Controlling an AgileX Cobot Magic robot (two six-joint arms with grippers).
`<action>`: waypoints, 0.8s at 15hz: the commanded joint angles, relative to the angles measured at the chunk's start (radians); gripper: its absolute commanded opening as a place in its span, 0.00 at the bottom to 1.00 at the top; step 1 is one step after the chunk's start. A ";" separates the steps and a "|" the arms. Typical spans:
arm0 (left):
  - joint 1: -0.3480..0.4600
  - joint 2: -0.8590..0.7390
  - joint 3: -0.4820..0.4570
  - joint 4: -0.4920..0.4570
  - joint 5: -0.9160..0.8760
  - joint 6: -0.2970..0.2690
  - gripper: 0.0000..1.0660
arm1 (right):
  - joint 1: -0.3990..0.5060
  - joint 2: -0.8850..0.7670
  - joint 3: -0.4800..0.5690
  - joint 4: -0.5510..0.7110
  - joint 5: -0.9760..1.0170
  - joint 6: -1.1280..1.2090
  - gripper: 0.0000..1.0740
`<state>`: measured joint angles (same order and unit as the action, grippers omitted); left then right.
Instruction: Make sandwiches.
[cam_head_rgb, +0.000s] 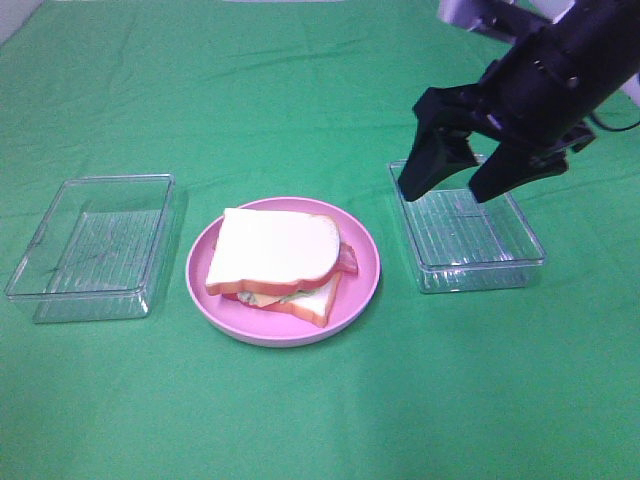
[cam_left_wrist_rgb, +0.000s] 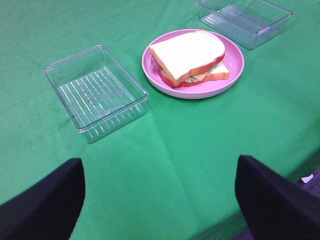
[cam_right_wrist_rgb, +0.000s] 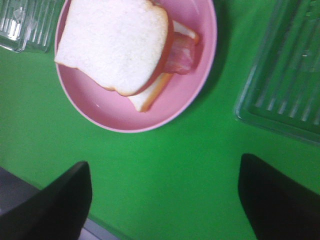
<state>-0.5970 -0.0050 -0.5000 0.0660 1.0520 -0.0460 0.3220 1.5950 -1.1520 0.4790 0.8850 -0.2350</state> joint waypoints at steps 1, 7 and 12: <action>-0.003 -0.020 0.002 -0.008 -0.009 0.000 0.73 | 0.001 -0.182 0.083 -0.156 0.007 0.093 0.70; -0.003 -0.020 0.002 -0.008 -0.009 0.001 0.73 | 0.001 -0.631 0.370 -0.259 0.067 0.156 0.70; -0.003 -0.020 0.002 -0.009 -0.009 0.003 0.73 | 0.001 -1.182 0.623 -0.346 0.231 0.158 0.70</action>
<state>-0.5970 -0.0050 -0.5000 0.0660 1.0520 -0.0460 0.3220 0.4310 -0.5420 0.1530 1.1020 -0.0820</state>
